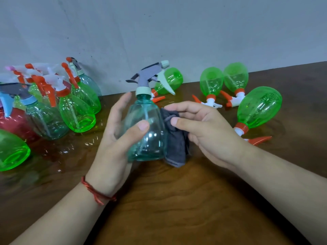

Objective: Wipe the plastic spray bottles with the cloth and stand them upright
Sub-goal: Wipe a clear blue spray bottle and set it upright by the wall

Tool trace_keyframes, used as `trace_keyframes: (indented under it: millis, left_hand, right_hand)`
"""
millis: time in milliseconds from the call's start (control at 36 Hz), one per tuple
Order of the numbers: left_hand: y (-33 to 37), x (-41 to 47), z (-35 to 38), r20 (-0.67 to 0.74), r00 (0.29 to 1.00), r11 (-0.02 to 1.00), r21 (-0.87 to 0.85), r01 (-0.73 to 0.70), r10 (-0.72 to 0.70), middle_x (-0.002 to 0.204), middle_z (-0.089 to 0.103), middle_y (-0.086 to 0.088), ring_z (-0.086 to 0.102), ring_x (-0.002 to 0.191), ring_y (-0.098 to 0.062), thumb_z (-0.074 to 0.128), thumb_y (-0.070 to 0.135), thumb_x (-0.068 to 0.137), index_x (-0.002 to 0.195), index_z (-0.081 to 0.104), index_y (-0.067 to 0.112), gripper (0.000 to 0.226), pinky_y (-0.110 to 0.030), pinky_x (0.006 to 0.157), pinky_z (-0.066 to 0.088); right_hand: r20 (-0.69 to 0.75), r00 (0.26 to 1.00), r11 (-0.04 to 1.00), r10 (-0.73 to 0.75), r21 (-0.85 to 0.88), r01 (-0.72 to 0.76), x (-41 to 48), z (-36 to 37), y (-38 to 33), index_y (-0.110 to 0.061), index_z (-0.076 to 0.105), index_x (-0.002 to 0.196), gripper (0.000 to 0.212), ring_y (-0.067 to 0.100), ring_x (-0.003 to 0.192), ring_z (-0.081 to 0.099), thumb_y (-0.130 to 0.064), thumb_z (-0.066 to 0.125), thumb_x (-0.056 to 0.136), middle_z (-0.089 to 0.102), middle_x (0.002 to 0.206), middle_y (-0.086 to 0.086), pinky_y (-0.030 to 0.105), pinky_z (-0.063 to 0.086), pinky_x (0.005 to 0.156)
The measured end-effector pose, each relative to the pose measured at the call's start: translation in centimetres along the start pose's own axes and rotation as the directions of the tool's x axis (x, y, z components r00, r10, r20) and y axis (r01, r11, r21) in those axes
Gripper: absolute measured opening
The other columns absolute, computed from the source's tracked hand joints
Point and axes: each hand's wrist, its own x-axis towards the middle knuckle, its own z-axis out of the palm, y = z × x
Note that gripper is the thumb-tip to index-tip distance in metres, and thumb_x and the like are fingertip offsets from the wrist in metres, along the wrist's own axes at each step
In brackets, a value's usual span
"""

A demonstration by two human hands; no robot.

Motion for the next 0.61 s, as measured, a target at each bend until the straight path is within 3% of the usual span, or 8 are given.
trace_keyframes:
  millis: [139,194,250,306,361,444,528,611]
  left_hand:
    - [-0.3,0.2,-0.1,0.017,0.997,0.965,0.253,-0.073,0.071,0.137,0.069,0.001,0.068,0.126,-0.021,0.085,0.063,0.078,0.151,0.050,0.021,0.092,-0.036,0.099,0.061]
    - [-0.2,0.5,-0.5,0.014,0.995,0.933,0.349,-0.094,0.095,0.134,0.068,0.000,0.068,0.124,-0.025,0.079,0.078,0.077,0.149,0.056,0.030,0.089,-0.043,0.099,0.061]
    - [-0.4,0.8,-0.8,-0.013,0.994,0.894,0.438,-0.095,0.112,0.119,0.070,0.009,0.069,0.114,-0.025,0.077,0.075,0.080,0.141,0.062,0.046,0.069,-0.049,0.098,0.060]
    - [-0.5,0.9,-0.9,-0.048,0.995,0.905,0.421,-0.055,0.083,0.106,0.072,0.013,0.073,0.104,-0.016,0.080,0.066,0.080,0.136,0.062,0.057,0.059,-0.033,0.089,0.061]
    - [-0.6,0.9,-0.7,-0.095,0.995,0.934,0.357,0.025,0.009,0.114,0.075,0.006,0.076,0.108,-0.016,0.084,0.061,0.083,0.144,0.058,0.050,0.067,-0.030,0.086,0.062]
    - [-0.6,0.8,-0.6,-0.129,0.987,0.969,0.218,0.117,-0.091,0.126,0.076,0.002,0.076,0.115,-0.019,0.083,0.052,0.088,0.152,0.050,0.035,0.073,-0.043,0.097,0.061]
    - [-0.9,0.5,-0.5,-0.098,0.990,0.964,0.238,0.118,-0.097,0.134,0.073,0.001,0.074,0.120,-0.023,0.089,0.052,0.079,0.148,0.051,0.033,0.081,-0.055,0.104,0.057]
    - [-1.0,0.4,-0.5,-0.119,0.991,0.971,0.222,0.089,-0.063,0.130,0.074,-0.002,0.074,0.118,-0.027,0.092,0.046,0.075,0.138,0.059,0.028,0.074,-0.058,0.101,0.058]
  right_hand:
    - [0.005,1.000,0.997,-0.006,0.077,0.006,0.0,-0.1,-0.7,-0.007,0.075,0.120,0.029,0.022,0.107,0.074,0.007,0.063,0.098,0.078,0.116,0.016,0.034,0.058,0.100]
    - [-0.012,1.000,0.996,-0.013,0.087,0.014,0.1,-0.3,-0.9,-0.009,0.076,0.117,0.028,0.021,0.106,0.074,0.007,0.064,0.097,0.078,0.116,0.015,0.034,0.060,0.098]
    - [-0.025,0.999,0.997,-0.030,0.064,0.031,0.2,-0.3,-0.8,-0.008,0.076,0.116,0.028,0.020,0.106,0.074,0.008,0.065,0.096,0.079,0.115,0.015,0.031,0.059,0.097]
    - [-0.035,0.999,0.999,-0.034,0.036,0.036,0.1,-0.2,-0.5,-0.009,0.077,0.116,0.028,0.020,0.107,0.074,0.008,0.066,0.096,0.079,0.114,0.015,0.031,0.057,0.098]
    - [-0.049,0.998,0.999,-0.034,0.023,0.035,0.1,-0.1,-0.4,-0.010,0.077,0.115,0.028,0.021,0.110,0.074,0.007,0.067,0.096,0.079,0.115,0.013,0.034,0.056,0.102]
    - [-0.022,0.999,0.999,-0.033,-0.001,0.033,0.1,-0.1,-0.4,-0.013,0.078,0.115,0.030,0.020,0.112,0.073,0.006,0.069,0.095,0.079,0.116,0.011,0.038,0.054,0.106]
    - [0.058,0.998,0.999,-0.037,-0.007,0.037,-0.3,0.3,-0.6,-0.016,0.079,0.113,0.029,0.020,0.111,0.073,0.005,0.070,0.094,0.079,0.116,0.010,0.034,0.055,0.104]
    - [0.008,0.996,0.996,-0.086,0.014,0.086,-0.3,0.3,-1.0,-0.014,0.078,0.112,0.029,0.017,0.107,0.073,0.006,0.069,0.094,0.080,0.112,0.007,0.032,0.056,0.098]
